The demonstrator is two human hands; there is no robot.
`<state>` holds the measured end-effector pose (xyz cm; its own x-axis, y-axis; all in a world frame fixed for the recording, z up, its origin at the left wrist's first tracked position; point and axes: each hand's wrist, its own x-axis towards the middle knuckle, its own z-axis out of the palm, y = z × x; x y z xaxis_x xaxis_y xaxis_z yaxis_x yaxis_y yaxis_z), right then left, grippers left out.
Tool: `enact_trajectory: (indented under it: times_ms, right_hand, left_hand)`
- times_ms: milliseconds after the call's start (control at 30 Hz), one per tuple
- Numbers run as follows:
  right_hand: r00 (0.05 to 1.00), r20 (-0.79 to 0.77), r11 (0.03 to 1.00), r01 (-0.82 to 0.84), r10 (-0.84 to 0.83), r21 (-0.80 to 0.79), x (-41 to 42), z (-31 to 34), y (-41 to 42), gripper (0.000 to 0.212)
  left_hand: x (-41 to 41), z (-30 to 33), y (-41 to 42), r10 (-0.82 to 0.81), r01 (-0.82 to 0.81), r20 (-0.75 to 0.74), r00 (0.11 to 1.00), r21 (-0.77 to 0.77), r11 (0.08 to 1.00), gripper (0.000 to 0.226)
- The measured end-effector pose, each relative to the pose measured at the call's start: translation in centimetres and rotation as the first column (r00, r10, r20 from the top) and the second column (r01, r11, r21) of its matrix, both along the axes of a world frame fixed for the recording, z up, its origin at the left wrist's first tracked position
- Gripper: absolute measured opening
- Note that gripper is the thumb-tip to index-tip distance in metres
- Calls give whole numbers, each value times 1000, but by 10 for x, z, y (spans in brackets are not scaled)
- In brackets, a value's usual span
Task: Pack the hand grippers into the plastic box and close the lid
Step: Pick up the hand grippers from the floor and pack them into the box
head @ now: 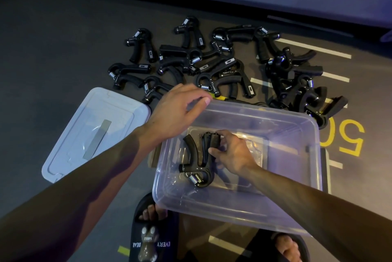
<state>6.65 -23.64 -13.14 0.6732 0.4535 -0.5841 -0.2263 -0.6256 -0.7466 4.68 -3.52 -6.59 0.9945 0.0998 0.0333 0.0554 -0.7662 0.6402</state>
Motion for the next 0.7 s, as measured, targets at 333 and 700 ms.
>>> enact_trajectory:
  times_ms: [333, 700]
  right_hand:
    - [998, -65, 998, 2, -6, -60, -2, -1, 7, 47]
    - [980, -195, 998, 38, -49, -58, 0, -2, 8, 51]
  left_hand:
    - [0, 0, 0, 3, -3, -7, 1000, 4, 1000, 28]
    - [0, 1, 0, 1, -1, -19, 1000, 11, 1000, 30]
